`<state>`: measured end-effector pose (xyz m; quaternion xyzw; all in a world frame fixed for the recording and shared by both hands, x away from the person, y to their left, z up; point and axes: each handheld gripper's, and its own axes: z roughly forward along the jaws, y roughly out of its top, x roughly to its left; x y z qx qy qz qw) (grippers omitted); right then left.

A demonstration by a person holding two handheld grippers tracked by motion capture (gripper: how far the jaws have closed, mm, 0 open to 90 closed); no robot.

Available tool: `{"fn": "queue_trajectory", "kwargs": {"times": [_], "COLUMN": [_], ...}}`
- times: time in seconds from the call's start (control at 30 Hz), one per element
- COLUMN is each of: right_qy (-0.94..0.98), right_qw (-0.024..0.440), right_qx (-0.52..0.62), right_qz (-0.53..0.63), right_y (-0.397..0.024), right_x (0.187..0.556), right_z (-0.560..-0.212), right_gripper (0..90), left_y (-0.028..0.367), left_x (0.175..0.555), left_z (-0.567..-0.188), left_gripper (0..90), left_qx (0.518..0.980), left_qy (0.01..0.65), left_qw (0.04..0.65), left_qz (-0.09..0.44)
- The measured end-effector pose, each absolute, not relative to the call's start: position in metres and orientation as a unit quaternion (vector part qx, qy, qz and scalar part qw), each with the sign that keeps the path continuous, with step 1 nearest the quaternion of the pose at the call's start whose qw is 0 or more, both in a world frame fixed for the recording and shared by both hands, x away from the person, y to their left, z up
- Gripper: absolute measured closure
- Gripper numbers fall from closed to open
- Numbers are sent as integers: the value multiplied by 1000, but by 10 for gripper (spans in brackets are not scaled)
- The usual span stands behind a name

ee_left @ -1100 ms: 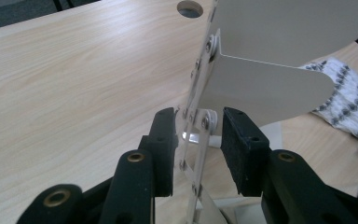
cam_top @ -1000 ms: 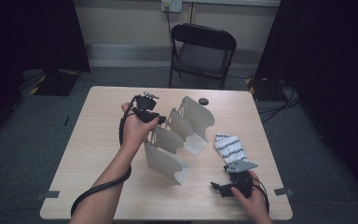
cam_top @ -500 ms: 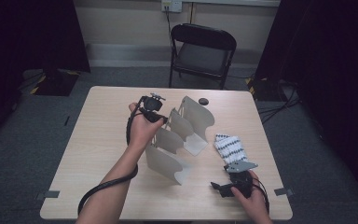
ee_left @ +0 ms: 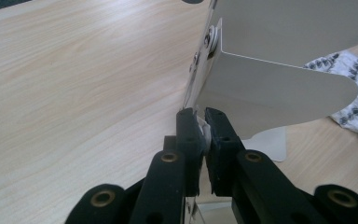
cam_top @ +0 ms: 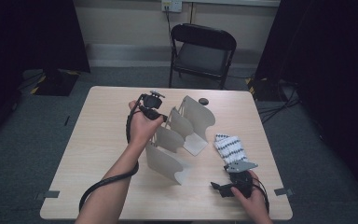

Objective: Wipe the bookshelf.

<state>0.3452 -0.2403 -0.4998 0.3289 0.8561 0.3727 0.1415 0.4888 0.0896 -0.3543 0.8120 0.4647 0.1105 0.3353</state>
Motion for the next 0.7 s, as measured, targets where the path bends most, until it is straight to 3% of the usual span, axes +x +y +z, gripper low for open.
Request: {"fn": "queue_trajectory", "kwargs": {"times": [0.7], "right_qy": [856], "right_qw": [141], "right_qx": [329], "right_qz": [373], "right_y": [-240], "right_x": [345], "right_z": [-500], "right_gripper": [127], "left_y": [79], "left_x": [488], "left_z": [-324], "left_gripper": [853], "left_qx": [825], "left_qy": [431], "left_qw": [346], "left_qz": [120]}}
